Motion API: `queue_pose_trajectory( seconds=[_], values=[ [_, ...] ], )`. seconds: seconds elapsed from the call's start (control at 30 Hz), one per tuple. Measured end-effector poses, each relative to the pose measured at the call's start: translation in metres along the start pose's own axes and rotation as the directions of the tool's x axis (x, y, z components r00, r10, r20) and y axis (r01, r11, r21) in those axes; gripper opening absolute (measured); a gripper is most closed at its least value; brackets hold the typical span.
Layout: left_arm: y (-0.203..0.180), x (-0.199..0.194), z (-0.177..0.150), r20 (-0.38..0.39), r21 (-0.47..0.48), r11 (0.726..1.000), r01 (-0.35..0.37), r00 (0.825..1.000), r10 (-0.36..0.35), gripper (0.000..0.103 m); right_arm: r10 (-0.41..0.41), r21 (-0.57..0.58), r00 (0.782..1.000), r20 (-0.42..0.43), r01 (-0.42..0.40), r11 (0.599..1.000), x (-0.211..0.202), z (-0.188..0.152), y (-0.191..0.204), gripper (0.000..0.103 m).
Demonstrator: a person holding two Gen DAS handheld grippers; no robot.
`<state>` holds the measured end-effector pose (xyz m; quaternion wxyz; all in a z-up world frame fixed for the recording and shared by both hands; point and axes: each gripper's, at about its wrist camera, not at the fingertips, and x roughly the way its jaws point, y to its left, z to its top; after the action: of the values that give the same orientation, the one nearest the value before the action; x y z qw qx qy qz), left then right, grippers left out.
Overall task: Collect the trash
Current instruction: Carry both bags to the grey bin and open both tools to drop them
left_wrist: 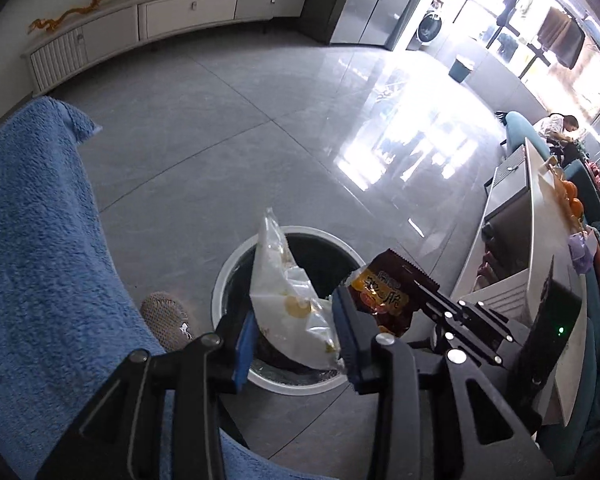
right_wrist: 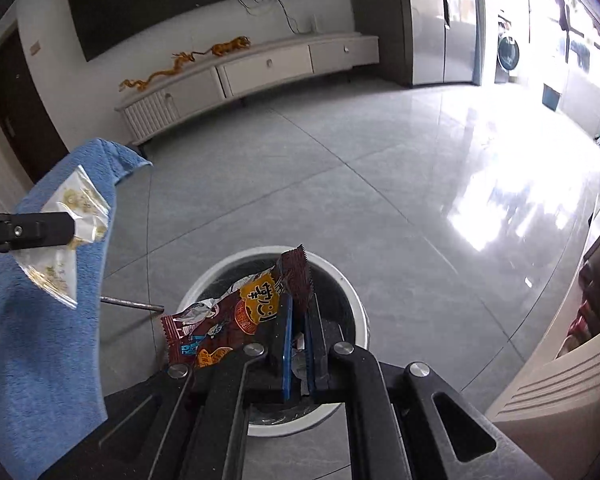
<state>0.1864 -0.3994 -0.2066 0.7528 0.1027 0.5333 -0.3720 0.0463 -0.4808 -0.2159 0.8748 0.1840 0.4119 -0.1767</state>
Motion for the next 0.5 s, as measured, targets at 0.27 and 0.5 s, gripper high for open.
queue_pose_trajectory(
  seconds=[0.27, 0.5],
  values=[
    [0.001, 0.049, 0.009, -0.089, -0.063, 0.998, 0.008, 0.996, -0.014, 0.049, -0.001, 0.077, 0.997, -0.074, 0.007, 0.997, 0.044, -0.004, -0.007, 0.032],
    [0.003, 0.027, 0.002, -0.048, -0.062, 0.998, 0.028, 0.998, -0.031, 0.053, 0.022, 0.090, 0.998, -0.055, -0.017, 0.996, 0.033, -0.009, -0.010, 0.043]
  ],
)
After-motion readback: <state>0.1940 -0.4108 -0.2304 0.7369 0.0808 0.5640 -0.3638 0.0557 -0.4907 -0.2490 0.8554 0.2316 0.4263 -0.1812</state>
